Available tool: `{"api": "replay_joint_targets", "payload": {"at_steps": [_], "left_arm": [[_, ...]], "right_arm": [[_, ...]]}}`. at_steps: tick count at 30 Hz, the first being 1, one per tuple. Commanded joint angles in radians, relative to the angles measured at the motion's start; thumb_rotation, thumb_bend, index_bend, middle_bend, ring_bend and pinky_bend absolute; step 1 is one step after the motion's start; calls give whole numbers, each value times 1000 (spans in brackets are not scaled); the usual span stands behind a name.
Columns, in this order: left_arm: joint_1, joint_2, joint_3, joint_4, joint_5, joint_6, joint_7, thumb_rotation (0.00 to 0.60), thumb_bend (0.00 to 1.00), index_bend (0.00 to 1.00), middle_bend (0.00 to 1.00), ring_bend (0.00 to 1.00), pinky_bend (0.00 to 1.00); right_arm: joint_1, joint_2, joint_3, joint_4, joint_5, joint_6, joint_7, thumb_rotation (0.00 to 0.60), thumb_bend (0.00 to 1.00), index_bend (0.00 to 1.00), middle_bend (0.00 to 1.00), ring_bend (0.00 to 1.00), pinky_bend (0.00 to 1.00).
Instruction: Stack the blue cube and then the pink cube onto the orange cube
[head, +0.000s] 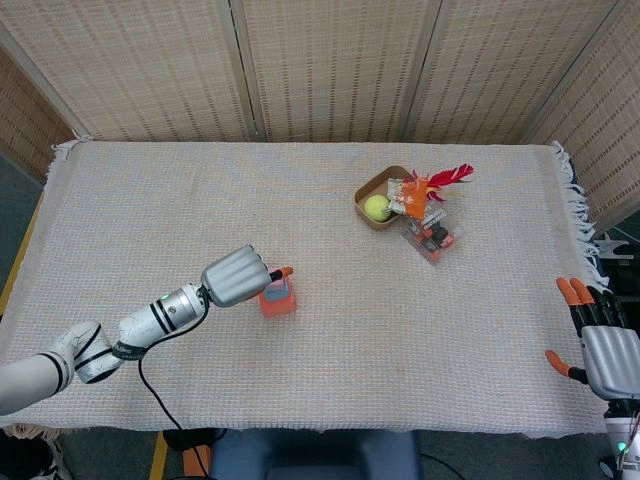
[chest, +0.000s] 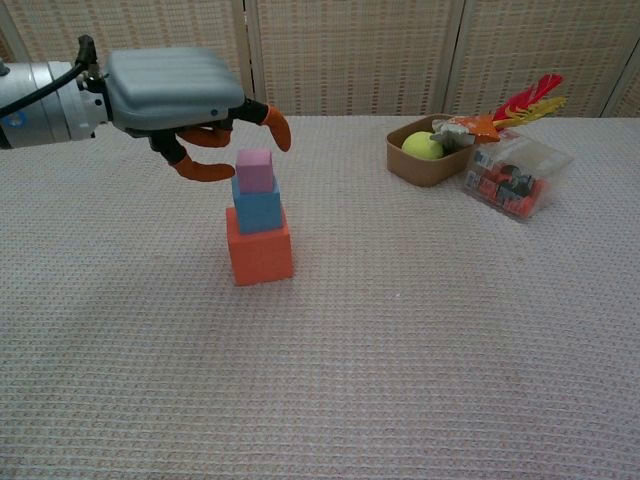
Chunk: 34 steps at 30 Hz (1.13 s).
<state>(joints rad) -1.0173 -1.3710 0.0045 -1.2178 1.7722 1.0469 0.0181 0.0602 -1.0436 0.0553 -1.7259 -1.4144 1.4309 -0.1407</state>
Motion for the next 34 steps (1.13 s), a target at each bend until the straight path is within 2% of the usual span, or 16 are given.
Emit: {"api": "replay_joint_targets", "payload": {"at_steps": [1, 8, 11, 12, 13, 14, 16, 17, 18, 22, 25, 27, 30, 34], "left_arm": [[3, 6, 1, -11, 2, 6, 2, 600, 392, 236, 1000, 1000, 1000], [59, 61, 16, -95, -7, 58, 29, 600, 387, 195, 1000, 1000, 1000], [157, 108, 39, -164, -58, 124, 46, 600, 390, 172, 1000, 1000, 1000], [221, 133, 53, -203, -106, 158, 61, 600, 391, 163, 985, 991, 1000], [267, 151, 62, -236, -143, 182, 76, 600, 391, 158, 956, 966, 1000], [324, 172, 73, -278, -183, 219, 97, 600, 390, 153, 884, 901, 993], [426, 192, 87, -325, -233, 315, 101, 600, 390, 152, 693, 706, 922], [478, 193, 95, -337, -248, 371, 86, 600, 390, 153, 639, 646, 881], [546, 191, 107, -345, -262, 441, 51, 600, 388, 155, 557, 550, 800], [729, 168, 136, -317, -280, 630, -38, 600, 386, 203, 383, 333, 553], [825, 149, 141, -282, -287, 716, -120, 600, 387, 239, 351, 282, 448], [858, 159, 141, -284, -313, 708, -144, 600, 389, 212, 352, 282, 412], [871, 171, 126, -288, -294, 715, -146, 600, 386, 167, 352, 275, 389], [874, 169, 112, -286, -280, 686, -128, 600, 384, 167, 354, 271, 386]], "right_arm": [[0, 0, 0, 0, 0, 0, 0, 600, 118, 0, 0, 0, 0], [-2, 6, -5, -4, -11, 1, 8, 600, 119, 0, 0, 0, 0], [-6, 15, -10, -9, -19, 6, 17, 600, 119, 0, 0, 0, 0], [-8, 20, -12, -13, -18, 4, 18, 600, 118, 0, 0, 0, 0], [-9, 23, -14, -17, -17, 2, 17, 600, 119, 0, 0, 0, 0], [-9, 27, -17, -22, -16, -3, 15, 600, 119, 0, 0, 0, 0], [-8, 32, -20, -28, -20, -6, 16, 600, 119, 0, 0, 0, 0], [-8, 33, -21, -29, -23, -7, 16, 600, 118, 0, 0, 0, 0], [-8, 32, -23, -30, -27, -7, 15, 600, 119, 0, 0, 0, 0], [-5, 27, -29, -28, -35, -14, 7, 600, 118, 0, 0, 0, 0], [-3, 27, -34, -29, -39, -22, -1, 600, 119, 0, 0, 0, 0], [-3, 25, -34, -29, -40, -20, -8, 600, 119, 0, 0, 0, 0], [-3, 20, -35, -29, -44, -18, -13, 600, 119, 0, 0, 0, 0], [-8, 20, -40, -33, -56, -10, -17, 600, 118, 0, 0, 0, 0]]}}
